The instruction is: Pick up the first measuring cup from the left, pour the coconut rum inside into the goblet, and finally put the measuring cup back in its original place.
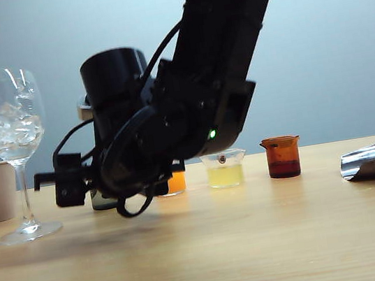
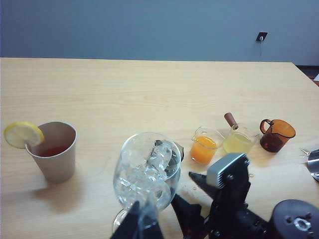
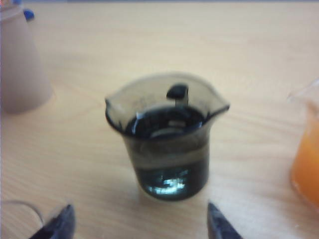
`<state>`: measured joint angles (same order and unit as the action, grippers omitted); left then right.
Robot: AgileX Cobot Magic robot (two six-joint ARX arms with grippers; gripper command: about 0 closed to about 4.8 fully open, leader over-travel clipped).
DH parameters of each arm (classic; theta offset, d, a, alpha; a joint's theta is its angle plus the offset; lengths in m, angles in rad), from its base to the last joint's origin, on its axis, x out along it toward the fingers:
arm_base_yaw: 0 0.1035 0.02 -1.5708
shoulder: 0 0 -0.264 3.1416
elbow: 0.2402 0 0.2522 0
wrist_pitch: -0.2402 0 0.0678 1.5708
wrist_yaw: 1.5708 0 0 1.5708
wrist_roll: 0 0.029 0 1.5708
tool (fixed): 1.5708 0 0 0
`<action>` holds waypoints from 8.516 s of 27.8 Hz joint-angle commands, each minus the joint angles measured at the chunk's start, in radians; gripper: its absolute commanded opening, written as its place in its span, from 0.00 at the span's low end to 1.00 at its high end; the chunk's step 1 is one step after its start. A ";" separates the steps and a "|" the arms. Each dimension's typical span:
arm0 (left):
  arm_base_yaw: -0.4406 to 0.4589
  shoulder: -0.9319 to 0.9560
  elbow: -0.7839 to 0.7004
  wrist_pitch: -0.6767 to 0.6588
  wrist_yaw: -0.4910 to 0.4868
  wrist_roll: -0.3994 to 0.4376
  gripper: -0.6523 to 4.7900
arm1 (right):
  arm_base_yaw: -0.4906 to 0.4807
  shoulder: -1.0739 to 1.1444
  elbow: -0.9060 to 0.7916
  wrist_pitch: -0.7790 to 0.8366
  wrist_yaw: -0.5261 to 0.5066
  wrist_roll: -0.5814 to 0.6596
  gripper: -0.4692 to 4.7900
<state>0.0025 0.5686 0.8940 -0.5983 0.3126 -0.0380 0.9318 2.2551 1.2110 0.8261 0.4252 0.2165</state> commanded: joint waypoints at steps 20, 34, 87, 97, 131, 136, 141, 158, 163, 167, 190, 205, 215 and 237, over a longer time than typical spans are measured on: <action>-0.001 -0.007 0.004 0.017 0.070 0.003 0.11 | 0.002 0.096 0.132 -0.038 0.052 0.019 0.73; -0.001 -0.009 0.004 0.017 0.070 0.003 0.11 | -0.029 0.109 0.150 -0.057 0.051 0.024 0.73; -0.001 -0.009 0.004 0.016 0.070 0.003 0.11 | -0.058 0.220 0.342 -0.090 0.075 0.106 0.79; -0.001 -0.009 0.004 0.015 0.070 0.003 0.11 | -0.058 0.220 0.365 -0.142 0.070 0.105 0.52; -0.001 -0.010 0.004 0.012 0.069 0.005 0.11 | -0.037 0.111 0.363 -0.229 0.018 -0.072 0.10; -0.001 -0.010 0.003 0.012 0.069 0.005 0.11 | -0.037 0.082 0.363 -0.297 0.018 -0.080 0.10; -0.001 -0.009 0.003 0.012 0.068 0.020 0.11 | -0.037 0.055 0.362 -0.329 0.018 -0.087 0.10; 0.000 -0.009 0.003 0.013 0.067 0.031 0.11 | -0.045 -0.039 0.362 -0.435 0.018 -0.091 0.10; 0.000 -0.009 0.003 0.013 0.067 0.031 0.11 | -0.051 -0.057 0.362 -0.447 0.018 -0.094 0.10; 0.000 -0.009 0.003 0.013 0.067 0.031 0.11 | -0.067 -0.069 0.362 -0.494 0.018 -0.095 0.10; 0.000 -0.009 0.003 0.025 0.067 0.030 0.11 | -0.139 -0.280 0.363 -0.641 -0.242 -0.169 0.09; 0.000 -0.010 0.004 0.025 0.069 0.030 0.11 | -0.101 -0.304 0.366 -0.641 -0.357 -0.207 0.09; 0.000 -0.010 0.004 0.042 0.068 0.027 0.11 | -0.099 -0.303 0.454 -0.657 -0.373 -0.229 0.09; 0.000 -0.023 0.004 0.050 0.068 0.023 0.11 | -0.067 -0.231 0.529 -0.634 -0.406 -0.307 0.09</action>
<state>0.0025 0.5491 0.8940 -0.5617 0.3756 -0.0162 0.8616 2.0232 1.7283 0.1551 0.0227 -0.0879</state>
